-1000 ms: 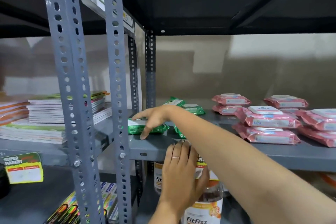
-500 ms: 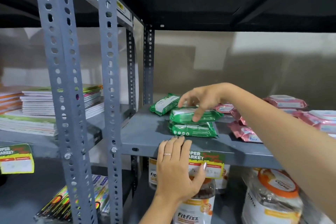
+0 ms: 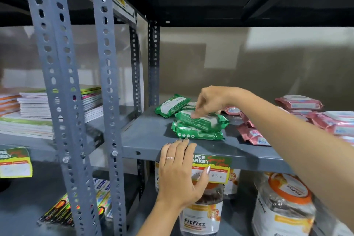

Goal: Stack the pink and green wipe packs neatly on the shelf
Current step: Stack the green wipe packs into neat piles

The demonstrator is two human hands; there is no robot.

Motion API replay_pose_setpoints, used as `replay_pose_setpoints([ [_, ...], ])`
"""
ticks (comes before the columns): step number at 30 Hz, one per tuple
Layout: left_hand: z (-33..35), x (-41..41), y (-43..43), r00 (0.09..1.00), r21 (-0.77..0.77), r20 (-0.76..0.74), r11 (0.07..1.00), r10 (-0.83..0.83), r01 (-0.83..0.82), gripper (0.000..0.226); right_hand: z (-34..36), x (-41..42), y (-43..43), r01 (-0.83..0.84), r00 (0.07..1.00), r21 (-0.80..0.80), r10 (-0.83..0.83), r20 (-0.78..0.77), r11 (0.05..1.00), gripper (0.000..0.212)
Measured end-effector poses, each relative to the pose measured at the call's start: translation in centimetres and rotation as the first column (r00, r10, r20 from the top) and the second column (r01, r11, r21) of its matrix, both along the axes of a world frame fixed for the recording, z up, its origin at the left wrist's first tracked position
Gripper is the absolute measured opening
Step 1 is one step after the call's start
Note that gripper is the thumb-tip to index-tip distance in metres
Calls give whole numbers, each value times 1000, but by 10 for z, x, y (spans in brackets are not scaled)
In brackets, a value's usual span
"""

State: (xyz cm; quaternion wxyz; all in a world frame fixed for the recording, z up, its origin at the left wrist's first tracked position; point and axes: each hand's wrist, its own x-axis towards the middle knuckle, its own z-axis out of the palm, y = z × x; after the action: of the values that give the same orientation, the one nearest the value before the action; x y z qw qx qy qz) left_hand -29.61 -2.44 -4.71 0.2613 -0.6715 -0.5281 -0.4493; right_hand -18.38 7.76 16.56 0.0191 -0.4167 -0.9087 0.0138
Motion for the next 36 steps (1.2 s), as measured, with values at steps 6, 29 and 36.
replay_pose_setpoints([
  [6,0,-3,-2,1000,-27,-15,1000,-9,8,54,13,11,8,-7,1000,-257,3,-14,966,36],
  [29,-4,0,9,1000,83,26,996,-11,9,48,-4,3,10,-35,993,32,31,116,999,54],
  [36,-5,-1,13,1000,104,24,995,-10,8,48,28,-24,44,-78,995,214,65,69,974,48],
])
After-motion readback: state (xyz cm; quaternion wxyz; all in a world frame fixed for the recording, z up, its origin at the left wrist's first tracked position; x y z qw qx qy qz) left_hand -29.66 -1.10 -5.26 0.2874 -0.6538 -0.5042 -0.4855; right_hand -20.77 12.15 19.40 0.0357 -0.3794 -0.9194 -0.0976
